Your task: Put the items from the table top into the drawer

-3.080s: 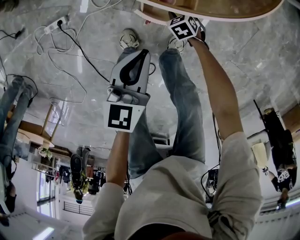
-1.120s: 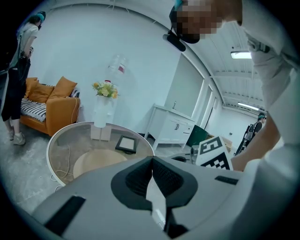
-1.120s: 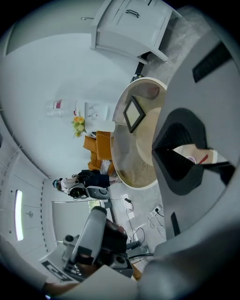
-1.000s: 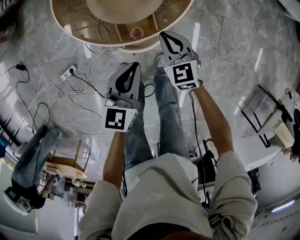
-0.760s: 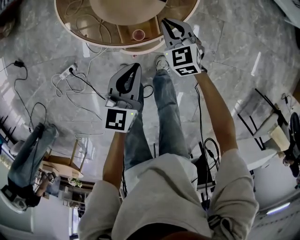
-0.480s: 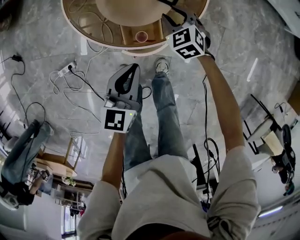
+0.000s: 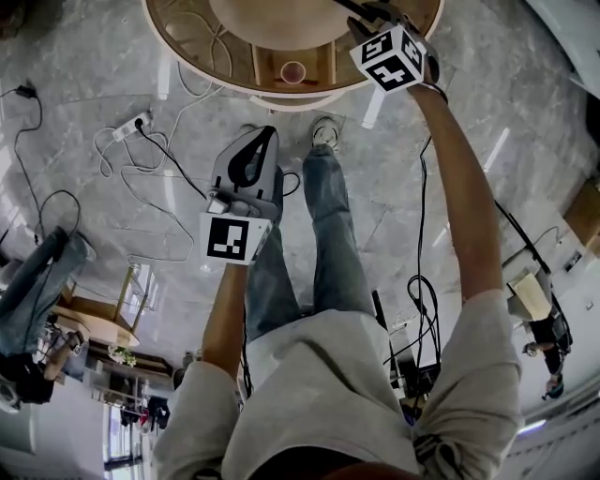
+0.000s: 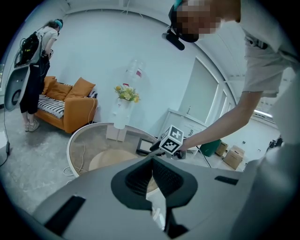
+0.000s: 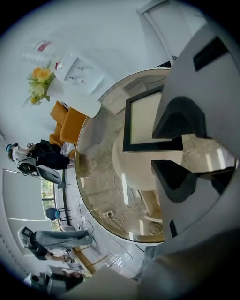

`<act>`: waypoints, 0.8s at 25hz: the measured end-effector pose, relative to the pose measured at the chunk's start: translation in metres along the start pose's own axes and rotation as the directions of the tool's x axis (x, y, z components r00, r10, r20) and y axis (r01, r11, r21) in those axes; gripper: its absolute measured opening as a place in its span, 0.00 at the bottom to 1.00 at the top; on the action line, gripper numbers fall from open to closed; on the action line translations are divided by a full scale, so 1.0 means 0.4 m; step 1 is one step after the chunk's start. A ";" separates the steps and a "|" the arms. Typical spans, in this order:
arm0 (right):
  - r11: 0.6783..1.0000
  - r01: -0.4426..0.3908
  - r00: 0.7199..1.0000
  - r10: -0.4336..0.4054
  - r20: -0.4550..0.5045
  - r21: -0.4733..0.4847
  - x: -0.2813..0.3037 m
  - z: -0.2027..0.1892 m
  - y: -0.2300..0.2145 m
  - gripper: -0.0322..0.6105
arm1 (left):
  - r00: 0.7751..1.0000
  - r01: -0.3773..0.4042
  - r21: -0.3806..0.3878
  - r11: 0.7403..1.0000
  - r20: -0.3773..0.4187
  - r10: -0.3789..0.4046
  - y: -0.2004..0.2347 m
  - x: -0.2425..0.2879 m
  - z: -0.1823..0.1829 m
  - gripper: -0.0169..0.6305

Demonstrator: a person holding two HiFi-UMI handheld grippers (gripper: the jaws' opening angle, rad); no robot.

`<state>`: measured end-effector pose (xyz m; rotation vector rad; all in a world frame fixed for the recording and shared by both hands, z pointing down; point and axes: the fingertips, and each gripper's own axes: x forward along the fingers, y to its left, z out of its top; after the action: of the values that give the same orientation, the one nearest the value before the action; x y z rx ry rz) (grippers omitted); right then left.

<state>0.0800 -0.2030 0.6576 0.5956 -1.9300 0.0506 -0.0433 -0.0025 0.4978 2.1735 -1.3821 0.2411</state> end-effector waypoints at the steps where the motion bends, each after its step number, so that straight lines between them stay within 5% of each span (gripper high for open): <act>1: 1.000 -0.001 1.000 0.001 -0.005 0.000 0.003 -0.001 -0.001 0.30 | 1.000 -0.001 0.000 1.000 0.002 0.001 0.002 -0.001 0.002 0.05; 20: 1.000 -0.025 0.998 0.024 -0.060 -0.008 0.036 -0.012 -0.011 0.18 | 1.000 -0.016 0.000 1.000 0.012 0.016 0.017 -0.015 0.000 0.05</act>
<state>0.0815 -0.2108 0.6714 0.5583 -1.8787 0.0745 -0.0522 0.0002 0.4978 2.1678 -1.4071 0.2343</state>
